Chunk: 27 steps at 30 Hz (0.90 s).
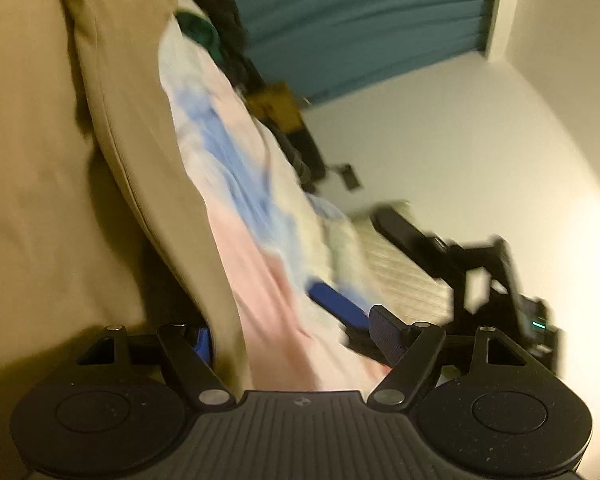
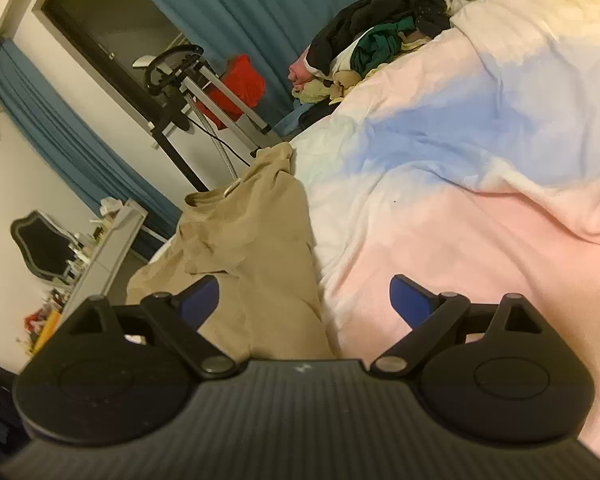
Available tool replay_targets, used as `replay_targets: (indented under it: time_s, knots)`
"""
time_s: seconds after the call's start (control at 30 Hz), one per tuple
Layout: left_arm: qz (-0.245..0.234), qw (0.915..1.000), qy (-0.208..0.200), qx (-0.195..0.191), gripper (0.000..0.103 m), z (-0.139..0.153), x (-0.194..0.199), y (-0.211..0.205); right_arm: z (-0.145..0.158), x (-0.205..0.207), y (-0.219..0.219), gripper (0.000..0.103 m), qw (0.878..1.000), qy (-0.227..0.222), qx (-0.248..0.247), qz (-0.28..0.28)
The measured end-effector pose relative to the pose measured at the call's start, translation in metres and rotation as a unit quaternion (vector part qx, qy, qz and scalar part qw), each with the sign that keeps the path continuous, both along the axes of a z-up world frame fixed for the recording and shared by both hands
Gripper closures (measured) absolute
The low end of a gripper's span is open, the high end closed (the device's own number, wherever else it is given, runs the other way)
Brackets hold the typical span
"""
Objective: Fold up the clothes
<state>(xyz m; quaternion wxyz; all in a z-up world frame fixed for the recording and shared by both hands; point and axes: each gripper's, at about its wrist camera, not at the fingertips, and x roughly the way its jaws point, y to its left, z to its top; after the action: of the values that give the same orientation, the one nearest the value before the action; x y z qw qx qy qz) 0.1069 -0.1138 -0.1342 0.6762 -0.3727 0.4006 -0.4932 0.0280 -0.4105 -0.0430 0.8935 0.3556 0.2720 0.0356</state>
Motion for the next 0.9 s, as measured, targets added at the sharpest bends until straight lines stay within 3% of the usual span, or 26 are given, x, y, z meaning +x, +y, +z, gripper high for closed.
replay_targets:
  time_s: [0.13, 0.27, 0.37, 0.47, 0.53, 0.6, 0.67, 0.7, 0.73, 0.9]
  knots:
    - [-0.038, 0.9977, 0.035, -0.043, 0.030, -0.010, -0.014, 0.003, 0.001, -0.006, -0.010, 0.010, 1.000, -0.002, 0.020, -0.013]
    - [-0.070, 0.9958, 0.040, -0.042, 0.030, -0.012, -0.029, -0.004, 0.000, -0.011, -0.019, 0.010, 0.999, -0.004, 0.040, -0.025]
    - [-0.084, 0.9953, 0.047, -0.010, 0.030, -0.016, -0.043, -0.013, 0.001, -0.013, -0.022, 0.009, 0.998, -0.006, 0.050, -0.029]
    - [-0.091, 0.9929, 0.055, 0.054, 0.033, -0.023, -0.056, -0.016, 0.001, -0.014, -0.022, 0.009, 0.998, -0.004, 0.051, -0.029]
    - [-0.096, 0.9887, 0.052, 0.103, 0.044, -0.025, -0.064, -0.019, 0.000, -0.014, -0.021, 0.010, 0.998, 0.000, 0.048, -0.028]
    - [-0.096, 0.9861, 0.045, 0.128, 0.050, -0.023, -0.070, -0.021, -0.001, -0.013, -0.020, 0.010, 0.999, 0.004, 0.046, -0.026]
    - [-0.092, 0.9840, 0.038, 0.148, 0.068, -0.019, -0.076, -0.021, -0.002, -0.011, -0.020, 0.009, 0.999, 0.007, 0.045, -0.024]
    - [-0.091, 0.9832, 0.035, 0.155, 0.087, -0.017, -0.078, -0.021, -0.003, -0.011, -0.019, 0.009, 0.999, 0.007, 0.045, -0.023]
    - [-0.084, 0.9829, 0.029, 0.161, 0.098, -0.014, -0.080, -0.021, -0.002, -0.010, -0.018, 0.009, 0.999, 0.008, 0.044, -0.022]
    - [-0.056, 0.9847, 0.010, 0.165, 0.099, 0.006, -0.088, -0.005, -0.001, -0.013, -0.017, 0.009, 0.999, 0.005, 0.042, -0.019]
